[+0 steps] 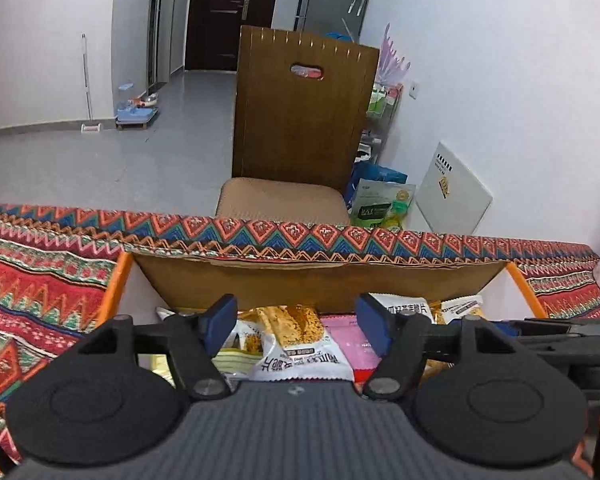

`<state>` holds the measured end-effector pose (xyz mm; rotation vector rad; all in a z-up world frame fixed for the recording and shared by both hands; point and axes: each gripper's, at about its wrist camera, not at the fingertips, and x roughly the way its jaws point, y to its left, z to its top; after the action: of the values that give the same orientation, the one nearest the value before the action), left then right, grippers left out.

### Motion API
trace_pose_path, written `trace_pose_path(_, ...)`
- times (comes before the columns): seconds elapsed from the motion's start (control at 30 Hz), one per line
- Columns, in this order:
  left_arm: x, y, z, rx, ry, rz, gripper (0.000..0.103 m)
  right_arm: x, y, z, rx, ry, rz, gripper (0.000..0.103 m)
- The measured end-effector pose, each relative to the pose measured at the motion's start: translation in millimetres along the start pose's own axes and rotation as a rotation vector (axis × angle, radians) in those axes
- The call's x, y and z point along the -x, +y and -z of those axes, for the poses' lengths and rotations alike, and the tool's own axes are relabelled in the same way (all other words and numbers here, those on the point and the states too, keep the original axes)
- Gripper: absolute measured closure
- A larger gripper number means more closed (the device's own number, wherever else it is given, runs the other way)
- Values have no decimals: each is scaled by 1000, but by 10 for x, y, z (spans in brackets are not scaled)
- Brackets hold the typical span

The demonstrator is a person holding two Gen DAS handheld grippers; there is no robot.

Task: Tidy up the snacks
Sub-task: 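Open both tools inside the box, releasing the two packets, then withdraw both tools from the box back toward the last snacks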

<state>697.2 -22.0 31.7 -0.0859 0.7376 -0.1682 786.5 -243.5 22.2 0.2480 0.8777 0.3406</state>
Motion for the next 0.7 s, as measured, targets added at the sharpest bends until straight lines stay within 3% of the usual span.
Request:
trace_pose_path(0.23,617,43,7,-13,-48,-4,30,610,167,63,86,-53,41,48)
trace_pose_path(0.37,1253,9,122,-37,-127,-22,25,1121,336,258,180,-73,31,39)
trace_pose_path(0.53,2168,-65,474,-55,-194,-10,11,1950,614,670,330,-151,79,30)
trace_pose_path(0.7,3068,-151,999,-79,-280,0,1,2748,780,1181,386,-206,64,18)
